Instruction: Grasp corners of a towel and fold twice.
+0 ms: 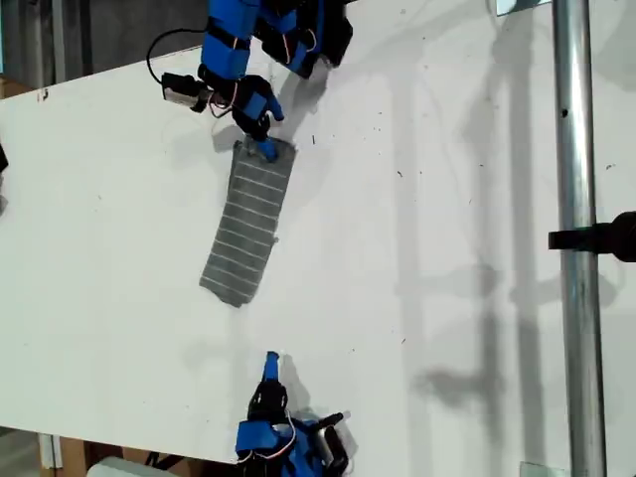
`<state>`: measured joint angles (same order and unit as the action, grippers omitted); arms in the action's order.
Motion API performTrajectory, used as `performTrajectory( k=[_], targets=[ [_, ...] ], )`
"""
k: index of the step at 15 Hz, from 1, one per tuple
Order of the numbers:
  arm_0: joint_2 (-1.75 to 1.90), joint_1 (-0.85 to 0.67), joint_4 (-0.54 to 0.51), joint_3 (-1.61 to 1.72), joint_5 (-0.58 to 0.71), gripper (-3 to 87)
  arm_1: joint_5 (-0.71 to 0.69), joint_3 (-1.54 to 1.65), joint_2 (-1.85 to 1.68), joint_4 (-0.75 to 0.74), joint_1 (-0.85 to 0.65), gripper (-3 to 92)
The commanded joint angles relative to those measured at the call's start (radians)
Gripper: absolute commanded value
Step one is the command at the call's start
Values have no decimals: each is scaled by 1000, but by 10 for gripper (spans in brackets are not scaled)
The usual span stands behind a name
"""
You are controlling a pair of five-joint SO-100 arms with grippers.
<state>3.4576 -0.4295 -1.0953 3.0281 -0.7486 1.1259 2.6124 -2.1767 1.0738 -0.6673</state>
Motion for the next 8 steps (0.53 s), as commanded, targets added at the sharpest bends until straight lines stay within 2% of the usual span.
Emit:
performTrajectory(
  k=[1, 4, 5, 8],
  targets=[
    [20, -2, -5, 26, -18, 6, -77, -133, 149, -98, -100, 359],
    [20, -3, -3, 43, -9, 10, -137, -222, 270, -198, -172, 370],
    [20, -5, -2, 48, -9, 11, -138, -255, 310, -207, -178, 345],
    [20, -8, 2, 58, -15, 12, -158, -383, 466, -233, -97, 281]
  ],
)
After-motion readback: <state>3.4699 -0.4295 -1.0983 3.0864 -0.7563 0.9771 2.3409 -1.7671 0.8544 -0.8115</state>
